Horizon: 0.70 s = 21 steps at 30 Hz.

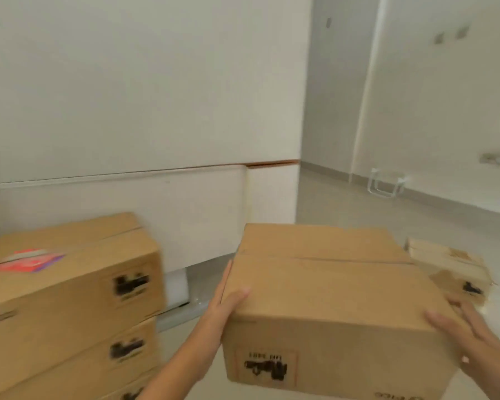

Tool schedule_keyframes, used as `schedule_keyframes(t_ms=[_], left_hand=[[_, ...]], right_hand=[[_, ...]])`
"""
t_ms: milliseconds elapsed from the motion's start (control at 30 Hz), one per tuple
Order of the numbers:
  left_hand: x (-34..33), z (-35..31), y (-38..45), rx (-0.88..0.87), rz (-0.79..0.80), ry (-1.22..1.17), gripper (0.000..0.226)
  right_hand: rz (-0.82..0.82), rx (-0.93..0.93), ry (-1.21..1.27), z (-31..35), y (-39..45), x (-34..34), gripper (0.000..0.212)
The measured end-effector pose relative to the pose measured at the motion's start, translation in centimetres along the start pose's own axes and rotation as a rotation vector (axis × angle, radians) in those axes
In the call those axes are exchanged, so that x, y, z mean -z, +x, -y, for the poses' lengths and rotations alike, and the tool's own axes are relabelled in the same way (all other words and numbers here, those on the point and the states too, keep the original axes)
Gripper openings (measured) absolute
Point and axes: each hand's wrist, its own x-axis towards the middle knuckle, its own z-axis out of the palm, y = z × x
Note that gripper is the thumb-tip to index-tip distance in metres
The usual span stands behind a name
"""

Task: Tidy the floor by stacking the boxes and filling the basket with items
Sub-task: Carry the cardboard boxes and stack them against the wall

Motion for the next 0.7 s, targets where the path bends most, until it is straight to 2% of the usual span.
schedule_keyframes(t_ms=[67,167,200,233,267,300,400,433,500,567,633,700], left_hand=[[2.0,-3.5,-4.0,-0.11,-0.024,0.031,0.088],[4.9,-8.5,-8.4,-0.257,-0.088,0.089,0.087],[5.8,-10.1,-9.6,-0.303,-0.117,0.11,0.087],[6.8,-11.7,-10.6,-0.349,-0.153,0.123,0.088],[8.0,-13.0,-11.5,-0.399,-0.197,0.129,0.089],[9.2,-14.2,-12.4,-0.441,-0.242,0.136,0.088],[13.0,-16.5,-14.9,-0.505,-0.363,0.213,0.085],[14.5,-16.9,-15.4,-0.521,-0.412,0.242,0.085],[17.8,-17.1,-15.9,-0.525,-0.519,0.266,0.084],[20.8,-16.7,-16.1,-0.495,-0.609,0.272,0.08],[22.9,-16.1,-16.2,-0.464,-0.695,0.322,0.065],[24.4,-15.6,-15.9,-0.479,-0.782,0.383,0.045]], right_hand=[[0.032,0.064,0.016,3.1,-1.4,-1.3,0.071],[0.023,0.237,0.054,7.7,-2.3,-4.6,0.074],[0.024,0.293,0.101,9.3,-2.3,-6.1,0.068],[0.035,0.348,0.158,10.7,-2.4,-7.6,0.051],[0.086,0.392,0.197,12.5,-2.9,-9.3,0.035],[0.143,0.407,0.217,13.7,-2.6,-10.9,0.03],[0.337,0.425,0.259,16.2,-1.9,-15.9,0.031],[0.423,0.436,0.28,16.5,-1.5,-17.6,0.036],[0.589,0.423,0.253,16.6,-1.1,-21.8,0.07],[0.679,0.388,0.164,16.2,-0.7,-25.8,0.092],[0.699,0.341,0.063,15.3,-0.7,-29.6,0.094],[0.703,0.331,0.013,14.1,-0.3,-32.6,0.083]])
